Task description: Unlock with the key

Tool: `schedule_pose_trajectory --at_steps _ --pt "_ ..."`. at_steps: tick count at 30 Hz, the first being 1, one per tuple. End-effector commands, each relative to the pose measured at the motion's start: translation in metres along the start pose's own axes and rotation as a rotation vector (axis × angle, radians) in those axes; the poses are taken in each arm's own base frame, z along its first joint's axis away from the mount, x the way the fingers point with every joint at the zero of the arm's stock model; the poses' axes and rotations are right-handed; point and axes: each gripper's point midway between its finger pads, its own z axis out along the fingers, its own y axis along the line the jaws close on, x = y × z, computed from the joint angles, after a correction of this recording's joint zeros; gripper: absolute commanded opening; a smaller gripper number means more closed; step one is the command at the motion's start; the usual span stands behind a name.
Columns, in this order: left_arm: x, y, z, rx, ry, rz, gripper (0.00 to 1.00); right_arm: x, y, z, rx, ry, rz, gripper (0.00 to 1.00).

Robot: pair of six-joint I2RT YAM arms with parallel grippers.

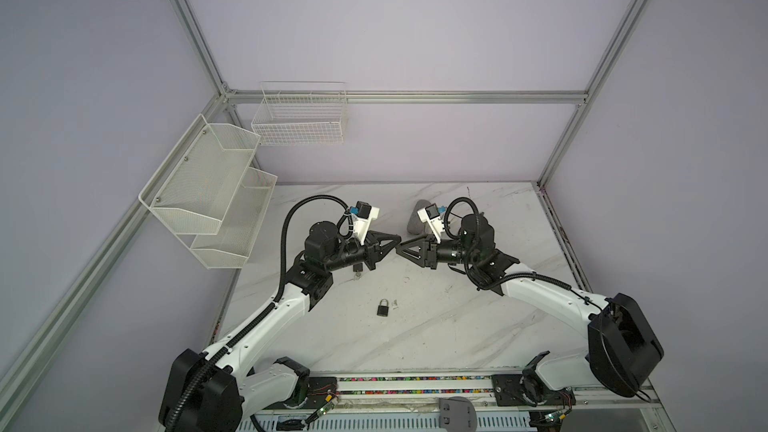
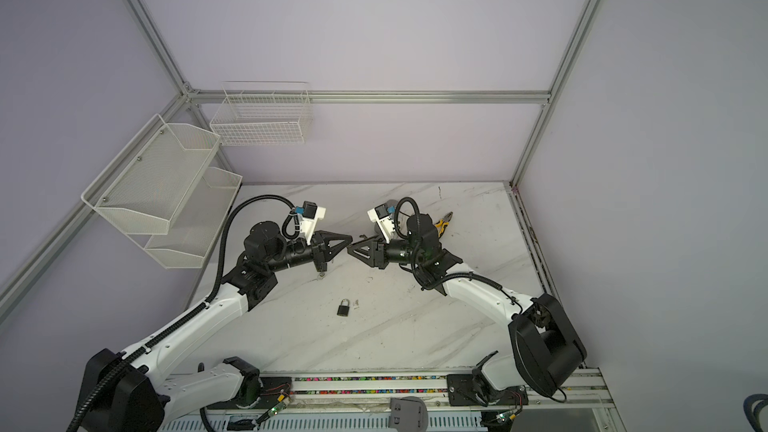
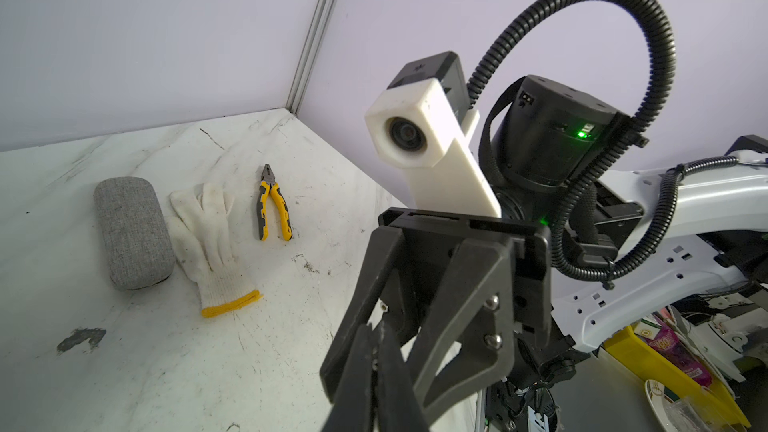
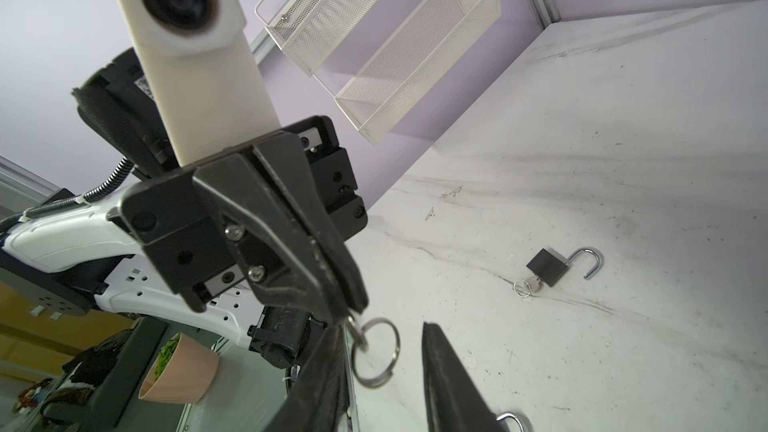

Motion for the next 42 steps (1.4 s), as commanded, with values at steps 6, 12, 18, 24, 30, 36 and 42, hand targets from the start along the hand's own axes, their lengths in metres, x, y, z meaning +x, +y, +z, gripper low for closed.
schedule_pose_trajectory --at_steps 6,12,18,24,30,36,42 --pt "-0.049 -0.029 -0.003 0.084 -0.088 0.101 0.0 -0.02 0.021 -0.008 -0.071 -0.048 -0.075 0.28" --pt "-0.052 -0.032 -0.004 0.09 -0.094 0.102 0.0 -0.018 0.021 -0.004 -0.1 -0.035 -0.061 0.26" --pt "-0.049 -0.032 -0.003 0.098 -0.084 0.098 0.0 -0.021 0.025 -0.004 -0.119 -0.044 -0.066 0.21" --pt "-0.05 -0.032 -0.002 0.107 -0.088 0.086 0.0 -0.017 0.019 -0.002 -0.118 -0.031 -0.049 0.14" --pt "-0.048 -0.029 -0.001 0.097 -0.077 0.08 0.0 -0.023 0.027 -0.006 -0.123 -0.054 -0.056 0.06" --pt "-0.051 -0.027 0.0 0.076 -0.073 0.063 0.07 -0.029 0.03 -0.01 -0.108 -0.081 -0.049 0.0" --pt "-0.054 -0.015 -0.003 -0.016 -0.069 0.006 0.66 -0.032 0.025 -0.019 -0.065 -0.107 0.004 0.0"
